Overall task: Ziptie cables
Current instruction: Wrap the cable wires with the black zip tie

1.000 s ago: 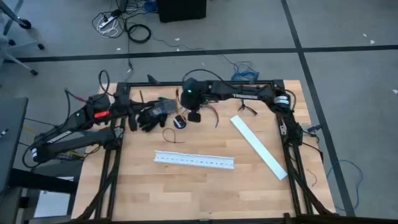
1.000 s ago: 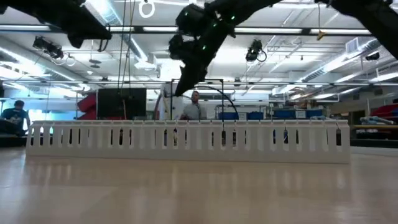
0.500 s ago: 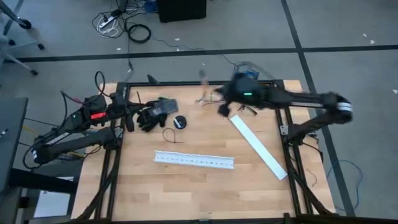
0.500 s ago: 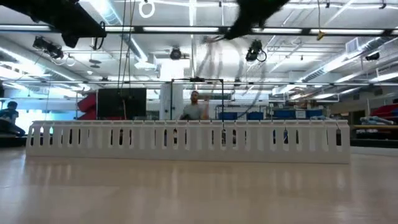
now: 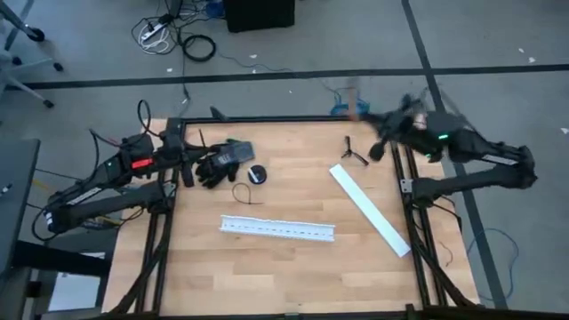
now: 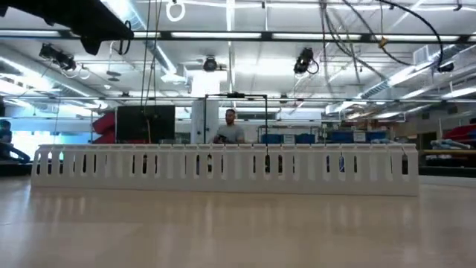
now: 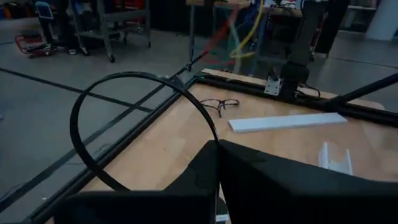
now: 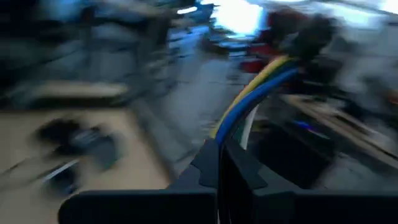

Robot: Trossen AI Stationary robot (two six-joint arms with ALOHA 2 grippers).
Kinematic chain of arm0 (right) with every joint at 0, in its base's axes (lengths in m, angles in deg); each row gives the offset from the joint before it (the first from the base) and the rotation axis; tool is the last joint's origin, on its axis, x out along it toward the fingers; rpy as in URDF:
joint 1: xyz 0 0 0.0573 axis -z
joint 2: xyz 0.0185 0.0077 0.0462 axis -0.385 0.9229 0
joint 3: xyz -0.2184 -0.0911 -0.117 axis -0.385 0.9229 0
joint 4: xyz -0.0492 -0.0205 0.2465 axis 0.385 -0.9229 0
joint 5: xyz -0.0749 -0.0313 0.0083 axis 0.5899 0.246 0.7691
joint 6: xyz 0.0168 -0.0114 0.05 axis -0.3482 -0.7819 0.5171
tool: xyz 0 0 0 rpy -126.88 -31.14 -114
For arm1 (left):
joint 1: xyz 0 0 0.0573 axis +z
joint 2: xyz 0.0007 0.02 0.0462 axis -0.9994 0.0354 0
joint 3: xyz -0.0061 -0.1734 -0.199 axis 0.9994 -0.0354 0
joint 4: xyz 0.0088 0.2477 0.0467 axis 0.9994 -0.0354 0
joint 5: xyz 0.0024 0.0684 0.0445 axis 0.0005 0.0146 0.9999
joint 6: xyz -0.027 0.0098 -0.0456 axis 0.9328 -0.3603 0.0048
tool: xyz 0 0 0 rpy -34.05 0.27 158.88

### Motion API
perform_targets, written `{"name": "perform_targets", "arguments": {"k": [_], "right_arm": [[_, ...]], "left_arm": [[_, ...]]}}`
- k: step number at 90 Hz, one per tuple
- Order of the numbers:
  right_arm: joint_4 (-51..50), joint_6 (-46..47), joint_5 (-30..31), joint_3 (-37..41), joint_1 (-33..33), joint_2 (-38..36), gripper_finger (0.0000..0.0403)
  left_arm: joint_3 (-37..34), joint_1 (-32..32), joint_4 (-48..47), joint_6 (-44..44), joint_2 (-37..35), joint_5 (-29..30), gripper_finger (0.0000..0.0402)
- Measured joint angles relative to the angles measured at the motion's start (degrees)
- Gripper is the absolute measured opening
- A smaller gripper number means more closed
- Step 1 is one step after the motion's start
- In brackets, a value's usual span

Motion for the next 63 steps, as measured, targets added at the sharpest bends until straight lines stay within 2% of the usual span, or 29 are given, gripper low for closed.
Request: {"name": "perform_targets", "arguments": {"k": [16, 28, 40, 50, 63], "right_arm": [[4.36, 2.37, -15.19, 0.09, -0.44, 16.79, 0.0], [13.89, 2.65, -26.95, 0.09, -0.44, 28.09, 0.0], [23.0, 3.36, -37.47, 0.09, -0.44, 35.27, 0.0], [27.58, 4.18, -41.41, 0.07, -0.43, 39.25, 0.0], [30.07, 5.49, -43.25, 0.0, -0.4, 42.3, 0.0]], "left_arm": [[0.0, -0.02, 2.69, 2.52, 3.85, -3.02, 0.0], [-1.87, -0.02, 6.49, 5.83, 7.43, -11.22, 0.0], [-4.42, -0.02, 8.35, 9.87, 11.06, -20.29, 0.0], [-5.47, -0.11, 11.02, 12.52, 13.89, -25.75, 0.0], [-5.66, -0.25, 15.82, 11.98, 17.4, -27.35, 0.0]]}}
